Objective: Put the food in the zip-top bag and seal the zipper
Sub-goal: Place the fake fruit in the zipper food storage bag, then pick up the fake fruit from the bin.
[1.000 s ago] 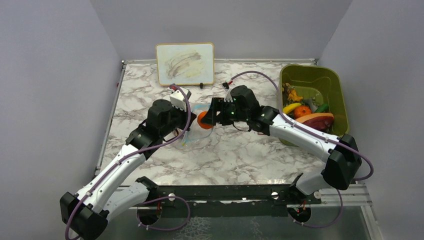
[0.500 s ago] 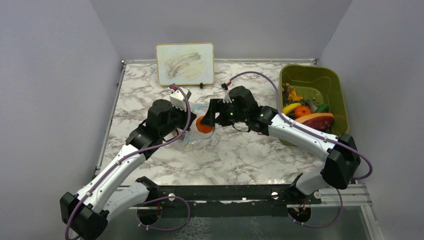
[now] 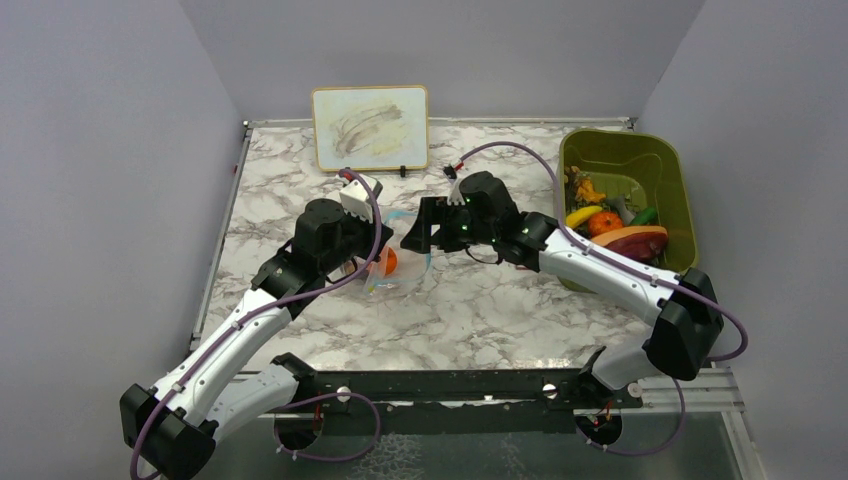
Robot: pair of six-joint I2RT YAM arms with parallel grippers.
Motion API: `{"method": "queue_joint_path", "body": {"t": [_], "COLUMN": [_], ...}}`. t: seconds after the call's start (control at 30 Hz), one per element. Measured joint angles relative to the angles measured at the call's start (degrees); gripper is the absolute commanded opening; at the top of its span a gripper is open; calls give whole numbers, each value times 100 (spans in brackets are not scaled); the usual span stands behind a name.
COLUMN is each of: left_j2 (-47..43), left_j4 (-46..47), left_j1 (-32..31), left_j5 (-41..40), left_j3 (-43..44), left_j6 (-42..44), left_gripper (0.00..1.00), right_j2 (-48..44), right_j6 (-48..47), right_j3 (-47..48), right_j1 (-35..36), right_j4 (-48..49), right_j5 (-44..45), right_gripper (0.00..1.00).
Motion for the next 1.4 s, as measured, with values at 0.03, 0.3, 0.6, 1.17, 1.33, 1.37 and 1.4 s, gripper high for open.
{"method": "queue_joint_path", "body": {"t": [0.03,0.3,0.6,1.17,1.33,1.37,1.4], "left_j2": [0,0,0,0,0,0,0], "left_j4": [0,0,0,0,0,0,0], "left_j1": [0,0,0,0,0,0,-2], "left_j5": [0,-2,-2,-2,-2,-2,-2], "left_j3": [0,0,0,0,0,0,0], "left_j6": [0,0,0,0,-2,-2,-2], "left_gripper": [0,0,0,0,0,0,0], "right_j2": [-11,-260,-581,-595,-483,-424,-367], "right_j6": [-22,-306,-1174,-2326,-2481,-2511,-2544], "right_j3": [0,37,721,1478,1478,1478,1469], "right_j1": [0,2,4,-2588,-3508,-3707,-3864], "right_j4": [0,-352,-1231,-1773,-1762,-1751,-1729], "right_j5": [0,254,1711,3069,2924,2863,2804], "right_gripper": [75,65,56,52,51,51,50]}}
